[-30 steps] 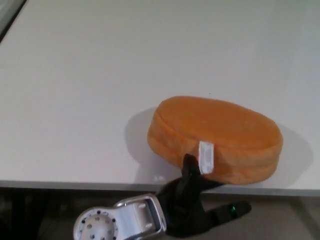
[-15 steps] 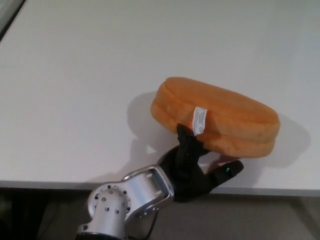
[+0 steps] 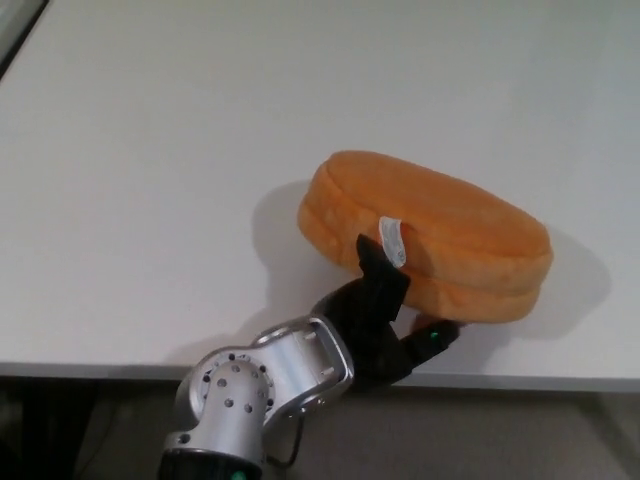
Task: A soft plate is kept in the center of the table close to the robot and the robot uses its left hand to pick up the plate, turns it upside down and places it back on the table
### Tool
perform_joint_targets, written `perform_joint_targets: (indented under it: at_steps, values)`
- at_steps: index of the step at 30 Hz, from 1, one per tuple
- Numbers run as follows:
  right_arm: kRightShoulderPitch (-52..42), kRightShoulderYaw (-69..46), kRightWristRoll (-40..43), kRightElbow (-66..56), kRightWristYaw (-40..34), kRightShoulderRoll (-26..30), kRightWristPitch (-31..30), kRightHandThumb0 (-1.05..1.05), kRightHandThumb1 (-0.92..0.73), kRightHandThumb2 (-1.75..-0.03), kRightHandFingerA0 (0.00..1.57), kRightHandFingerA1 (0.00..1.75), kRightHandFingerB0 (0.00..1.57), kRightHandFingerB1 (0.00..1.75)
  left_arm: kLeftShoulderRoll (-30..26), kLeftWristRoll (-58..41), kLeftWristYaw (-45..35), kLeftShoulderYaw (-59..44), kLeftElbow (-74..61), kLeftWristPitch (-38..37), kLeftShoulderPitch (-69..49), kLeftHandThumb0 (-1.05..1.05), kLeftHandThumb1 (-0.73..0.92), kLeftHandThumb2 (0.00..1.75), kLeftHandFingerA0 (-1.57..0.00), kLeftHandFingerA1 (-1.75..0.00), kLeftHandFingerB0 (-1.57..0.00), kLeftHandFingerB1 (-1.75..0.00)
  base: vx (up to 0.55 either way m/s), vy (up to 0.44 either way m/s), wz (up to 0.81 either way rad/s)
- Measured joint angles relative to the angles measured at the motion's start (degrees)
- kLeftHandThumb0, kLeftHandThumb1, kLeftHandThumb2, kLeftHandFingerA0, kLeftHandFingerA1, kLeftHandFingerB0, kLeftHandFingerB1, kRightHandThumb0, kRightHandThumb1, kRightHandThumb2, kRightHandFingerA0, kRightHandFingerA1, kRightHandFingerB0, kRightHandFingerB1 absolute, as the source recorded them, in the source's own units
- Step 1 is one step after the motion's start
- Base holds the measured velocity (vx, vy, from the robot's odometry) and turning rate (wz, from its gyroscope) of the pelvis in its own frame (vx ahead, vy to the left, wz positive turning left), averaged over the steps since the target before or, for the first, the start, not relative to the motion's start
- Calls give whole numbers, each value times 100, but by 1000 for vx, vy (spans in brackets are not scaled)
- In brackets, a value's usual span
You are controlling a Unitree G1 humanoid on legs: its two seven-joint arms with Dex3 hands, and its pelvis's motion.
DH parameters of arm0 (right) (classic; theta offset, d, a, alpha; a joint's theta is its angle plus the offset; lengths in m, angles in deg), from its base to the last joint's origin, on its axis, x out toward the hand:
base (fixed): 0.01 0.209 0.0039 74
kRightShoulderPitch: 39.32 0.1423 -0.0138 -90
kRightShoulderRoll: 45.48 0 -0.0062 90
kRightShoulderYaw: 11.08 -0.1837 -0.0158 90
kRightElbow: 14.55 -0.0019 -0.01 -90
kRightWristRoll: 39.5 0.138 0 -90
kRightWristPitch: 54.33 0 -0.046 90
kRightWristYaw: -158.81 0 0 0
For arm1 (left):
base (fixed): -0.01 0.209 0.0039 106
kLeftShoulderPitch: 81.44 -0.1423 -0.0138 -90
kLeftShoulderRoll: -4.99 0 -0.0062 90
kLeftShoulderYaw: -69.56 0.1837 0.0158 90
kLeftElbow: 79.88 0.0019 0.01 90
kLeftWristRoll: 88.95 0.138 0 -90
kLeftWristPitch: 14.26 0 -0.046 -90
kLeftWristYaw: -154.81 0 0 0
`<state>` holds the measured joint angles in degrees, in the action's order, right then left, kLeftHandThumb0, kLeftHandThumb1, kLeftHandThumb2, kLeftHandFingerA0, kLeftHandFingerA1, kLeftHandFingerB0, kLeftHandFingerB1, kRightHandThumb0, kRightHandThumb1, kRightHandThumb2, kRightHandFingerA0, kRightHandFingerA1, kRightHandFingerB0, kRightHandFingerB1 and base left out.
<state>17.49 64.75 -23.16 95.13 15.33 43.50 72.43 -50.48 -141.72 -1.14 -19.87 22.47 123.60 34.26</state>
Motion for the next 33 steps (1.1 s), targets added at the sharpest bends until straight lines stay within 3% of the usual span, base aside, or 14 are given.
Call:
perform_joint_targets:
  at_steps: [13,14,19,20,21,24,25,26,27,28,29,30,31,33]
  values:
    - [3,17,-2,-20,1,0,-22,-67,-82,-65,55,47,29,32,-133,1234,677,821,-497,-88,24,-92,84,106,0,-18,0,0,0,0,0]
    - [2,16,-1,-25,0,0,-22,-67,-81,-65,55,47,30,32,-257,1321,675,862,-610,9,25,-82,92,80,0,0,0,0,0,0,0]
    - [-21,12,-1,-47,5,1,-28,-68,-81,-65,57,46,30,32,-972,1438,493,1098,-973,467,84,-98,92,126,0,-23,0,-13,0,0,0]
    - [-21,12,-1,-52,6,1,-31,-70,-67,-102,50,59,21,46,-1119,1440,444,1155,-1029,535,108,-95,86,112,0,-17,0,0,0,0,0]
    - [-21,12,-2,-60,7,1,-33,-72,-69,-101,50,58,21,46,-1405,1449,356,1269,-1134,645,164,-94,90,125,0,-25,0,-11,0,0,0]
    - [-22,14,-2,-61,11,0,-33,-69,-67,-102,52,59,22,46,-2184,1488,129,1637,-1402,880,365,-90,83,117,-3,-49,-9,-20,0,0,0]
    - [-22,15,-2,-61,13,0,-33,-68,-82,-65,59,45,31,32,-2370,1511,82,1728,-1477,939,412,-82,74,106,-15,-54,-4,-36,0,0,0]
    - [-24,17,-2,-62,13,0,-33,-68,-82,-65,59,45,31,32,-2658,1555,12,1884,-1598,1026,484,-82,74,106,-15,-54,-4,-36,0,0,0]
    - [-25,17,-2,-62,13,0,-33,-68,-66,-101,52,58,24,47,-2789,1579,-19,1962,-1656,1067,520,-80,72,103,-30,-57,-15,-47,0,0,0]
    - [-27,17,-3,-66,13,0,-33,-68,-82,-65,61,45,32,32,-3106,1644,-80,2184,-1778,1147,619,-72,83,65,-60,-59,-42,-46,0,0,0]
    - [-27,17,-4,-69,13,0,-33,-68,-82,-65,61,45,32,32,-3407,1710,-141,2411,-1889,1221,732,-72,83,65,-60,-59,-42,-46,0,0,0]
    - [-27,17,-5,-70,13,0,-33,-68,-82,-65,61,45,31,32,-3571,1755,-181,2546,-1948,1252,796,-62,71,61,-95,-93,-75,-64,0,0,0]
    - [-27,17,-5,-71,13,0,-33,-68,-81,-66,63,45,32,32,-3833,1829,-251,2753,-2043,1289,898,-53,64,59,-100,-160,-78,-100,0,0,0]
    - [-28,17,-6,-73,13,0,-33,-68,-82,-66,62,45,32,32,-4295,1932,-404,3124,-2191,1324,1088,-52,61,63,-99,-174,-78,-117,0,0,0]
